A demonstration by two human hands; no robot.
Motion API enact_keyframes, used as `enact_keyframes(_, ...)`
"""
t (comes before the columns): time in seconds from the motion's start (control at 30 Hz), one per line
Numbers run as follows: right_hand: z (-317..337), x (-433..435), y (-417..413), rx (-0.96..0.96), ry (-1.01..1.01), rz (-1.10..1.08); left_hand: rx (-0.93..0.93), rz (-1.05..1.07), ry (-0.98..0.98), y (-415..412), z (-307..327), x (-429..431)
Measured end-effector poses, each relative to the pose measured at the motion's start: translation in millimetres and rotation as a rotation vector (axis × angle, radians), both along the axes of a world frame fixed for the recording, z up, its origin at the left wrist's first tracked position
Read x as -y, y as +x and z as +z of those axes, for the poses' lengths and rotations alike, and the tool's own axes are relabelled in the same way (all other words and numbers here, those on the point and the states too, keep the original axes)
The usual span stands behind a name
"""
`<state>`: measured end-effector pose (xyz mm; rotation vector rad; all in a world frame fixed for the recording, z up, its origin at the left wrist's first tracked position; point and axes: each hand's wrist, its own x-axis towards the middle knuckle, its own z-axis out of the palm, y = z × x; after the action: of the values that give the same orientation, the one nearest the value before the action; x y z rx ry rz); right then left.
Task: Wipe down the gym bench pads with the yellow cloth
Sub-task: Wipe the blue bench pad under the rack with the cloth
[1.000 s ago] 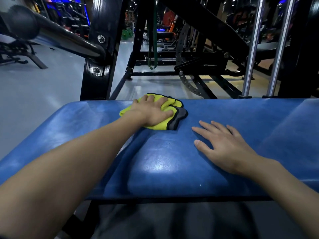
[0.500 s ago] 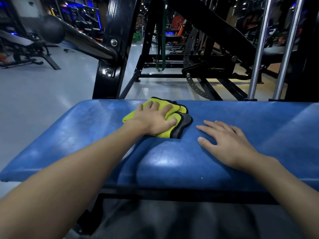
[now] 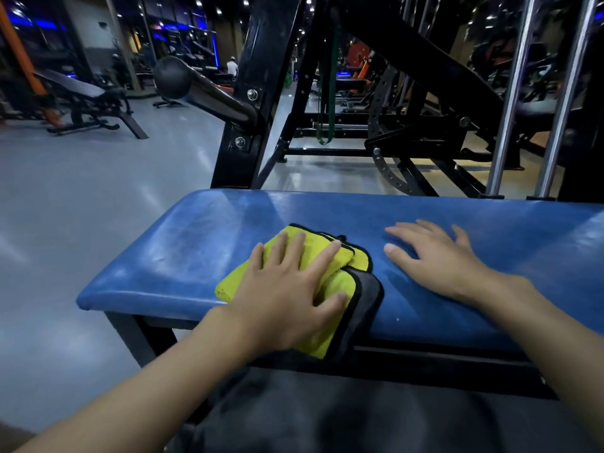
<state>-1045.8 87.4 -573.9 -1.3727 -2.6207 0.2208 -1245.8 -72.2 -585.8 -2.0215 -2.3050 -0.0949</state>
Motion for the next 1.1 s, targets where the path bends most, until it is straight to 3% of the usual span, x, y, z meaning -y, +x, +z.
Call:
enact_keyframes(0.07, 0.3, -0.6, -6.9, -0.047, -0.022, 0.016, -0.020, 0.004, 0.025, 1.7, -2.1, -0.3)
enact_keyframes(0.2, -13.2, -8.0, -14.4, 0.077, -0.078, 0.013, -0.021, 0.006, 0.003, -7.9, -4.1, -25.3)
enact_keyframes(0.77, -22.6, -10.8, -15.9, 0.094, -0.058, -0.002, 0.074, 0.163, -0.105, -66.0, 16.0, -219.1)
enact_keyframes(1.1, -18.5, -9.6, -15.3, 0.064, -0.064, 0.004, 0.093, 0.147, -0.029, -57.1, 7.0, -184.6)
